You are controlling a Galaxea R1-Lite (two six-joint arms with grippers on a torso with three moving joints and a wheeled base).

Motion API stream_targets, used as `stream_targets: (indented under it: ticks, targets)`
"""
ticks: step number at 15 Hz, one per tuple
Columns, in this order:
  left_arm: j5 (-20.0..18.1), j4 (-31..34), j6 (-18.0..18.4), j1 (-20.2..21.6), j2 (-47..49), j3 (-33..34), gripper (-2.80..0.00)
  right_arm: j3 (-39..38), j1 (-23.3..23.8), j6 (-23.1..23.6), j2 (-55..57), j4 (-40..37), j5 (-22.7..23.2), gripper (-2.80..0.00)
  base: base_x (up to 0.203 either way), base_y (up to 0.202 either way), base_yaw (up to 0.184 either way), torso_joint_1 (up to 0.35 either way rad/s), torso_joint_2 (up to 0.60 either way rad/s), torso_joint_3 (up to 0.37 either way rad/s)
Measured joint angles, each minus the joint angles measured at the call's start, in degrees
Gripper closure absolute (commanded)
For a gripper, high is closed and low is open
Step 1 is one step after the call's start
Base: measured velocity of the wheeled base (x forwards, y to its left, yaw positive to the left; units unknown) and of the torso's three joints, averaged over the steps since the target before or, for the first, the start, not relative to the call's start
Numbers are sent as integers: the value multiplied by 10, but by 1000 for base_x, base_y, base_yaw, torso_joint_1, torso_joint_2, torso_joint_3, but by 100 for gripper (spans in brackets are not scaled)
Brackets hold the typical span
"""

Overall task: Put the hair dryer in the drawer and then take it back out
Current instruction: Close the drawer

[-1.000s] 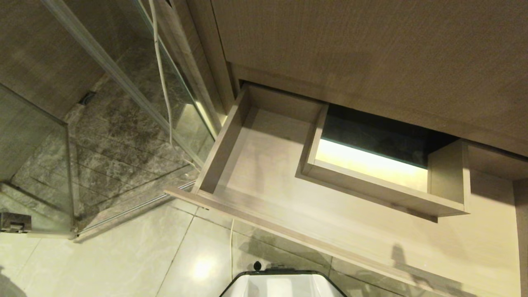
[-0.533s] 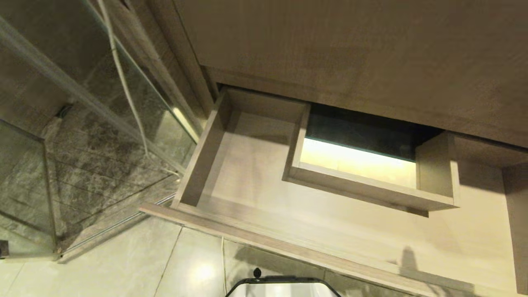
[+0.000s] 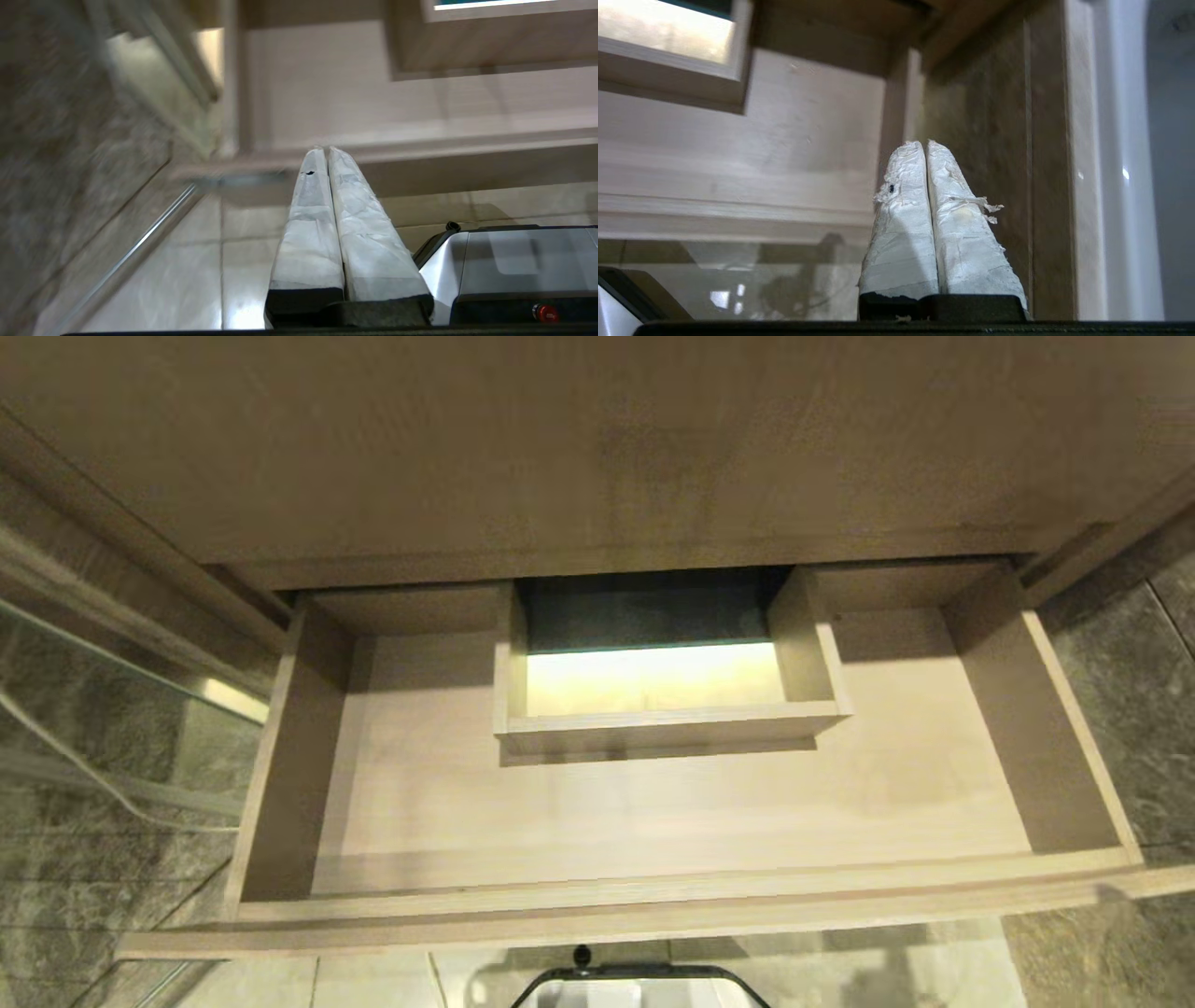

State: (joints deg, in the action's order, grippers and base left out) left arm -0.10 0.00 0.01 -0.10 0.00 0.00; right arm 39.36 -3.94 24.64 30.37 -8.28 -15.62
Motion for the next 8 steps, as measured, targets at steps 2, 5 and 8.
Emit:
stream_targets:
  ticks: [2,5,8]
  targets:
    - [0,0,0,0,0,0,0,1,0,1,-2,-21,-4,0,0,7,-143,4,1,2]
    - [0,0,0,0,0,0,0,11,0,2,0,-36,-14,0,0,0,-27,0,2,1]
    - [0,0,0,0,0,0,0,9,0,3,5,-46,-18,0,0,0,0,0,0,0]
